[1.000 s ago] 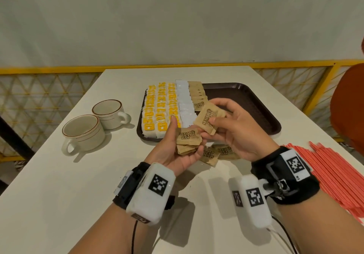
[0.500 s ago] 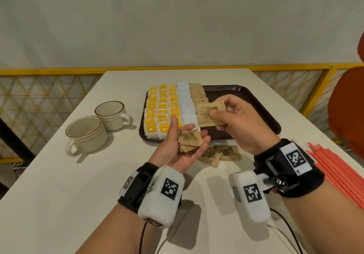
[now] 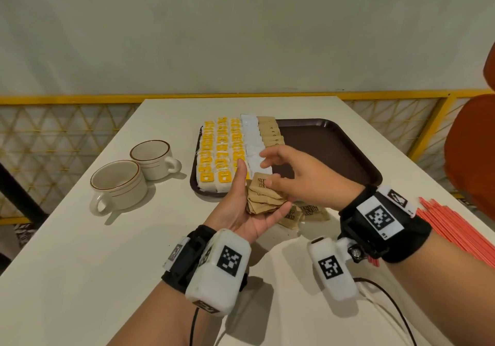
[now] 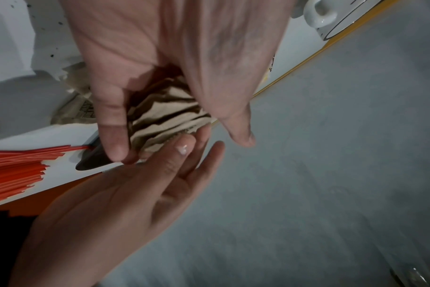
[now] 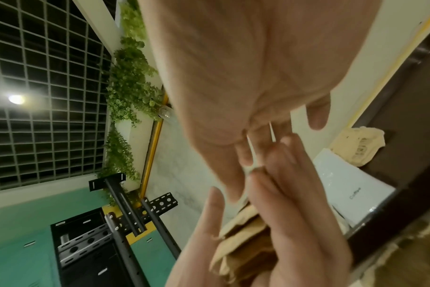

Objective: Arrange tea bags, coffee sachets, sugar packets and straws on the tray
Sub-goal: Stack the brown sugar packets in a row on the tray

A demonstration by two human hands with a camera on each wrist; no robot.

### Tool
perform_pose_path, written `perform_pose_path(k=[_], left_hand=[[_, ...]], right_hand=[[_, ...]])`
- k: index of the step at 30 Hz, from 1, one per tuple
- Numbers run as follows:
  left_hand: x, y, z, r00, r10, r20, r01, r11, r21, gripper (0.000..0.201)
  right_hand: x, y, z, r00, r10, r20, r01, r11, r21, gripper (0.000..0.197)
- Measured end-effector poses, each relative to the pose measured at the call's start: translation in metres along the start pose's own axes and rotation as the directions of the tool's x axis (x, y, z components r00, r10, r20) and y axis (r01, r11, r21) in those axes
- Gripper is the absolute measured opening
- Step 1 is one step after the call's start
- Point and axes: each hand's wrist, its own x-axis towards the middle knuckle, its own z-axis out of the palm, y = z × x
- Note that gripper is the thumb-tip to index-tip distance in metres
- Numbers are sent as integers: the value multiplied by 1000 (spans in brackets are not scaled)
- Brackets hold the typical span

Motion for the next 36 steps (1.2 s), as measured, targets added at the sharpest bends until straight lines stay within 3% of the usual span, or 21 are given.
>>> perform_pose_path(k=[2, 4, 6, 9, 14, 21, 28, 36], left_hand=[[0, 1, -1, 1000, 7, 12, -7, 1000, 12, 72], [-1, 2, -2, 1000, -7, 24, 7, 999, 34, 77], [-1, 3, -2, 1000, -18, 5, 17, 998, 53, 79], [1, 2, -3, 998, -6, -55, 11, 997, 83, 75], [1, 1, -3, 996, 21, -87, -7, 988, 154, 73], [-3, 2, -4, 997, 72, 38, -77, 984, 159, 68], [-3, 1, -4, 998, 50, 47, -61, 960, 272, 67], [-7, 3, -1, 999, 20, 27, -26, 963, 270, 75]], right_hand=[[-1, -2, 1, 982, 12, 189, -13, 1000, 3, 78], [-3, -2, 6, 961, -31, 276, 64, 991, -114, 96], [-4, -2, 11, 956, -89, 278, 149, 968, -203, 98], [-3, -7, 14, 957, -132, 258, 184, 965, -189, 99], [0, -11, 20, 975, -144, 171, 198, 912, -360, 69], [-1, -11, 6, 972, -166, 167, 199, 957, -209, 65], [-5, -10, -13, 982, -136, 130, 149, 984, -94, 22], [-9, -15, -18, 975, 54, 216, -32, 994, -101, 11]])
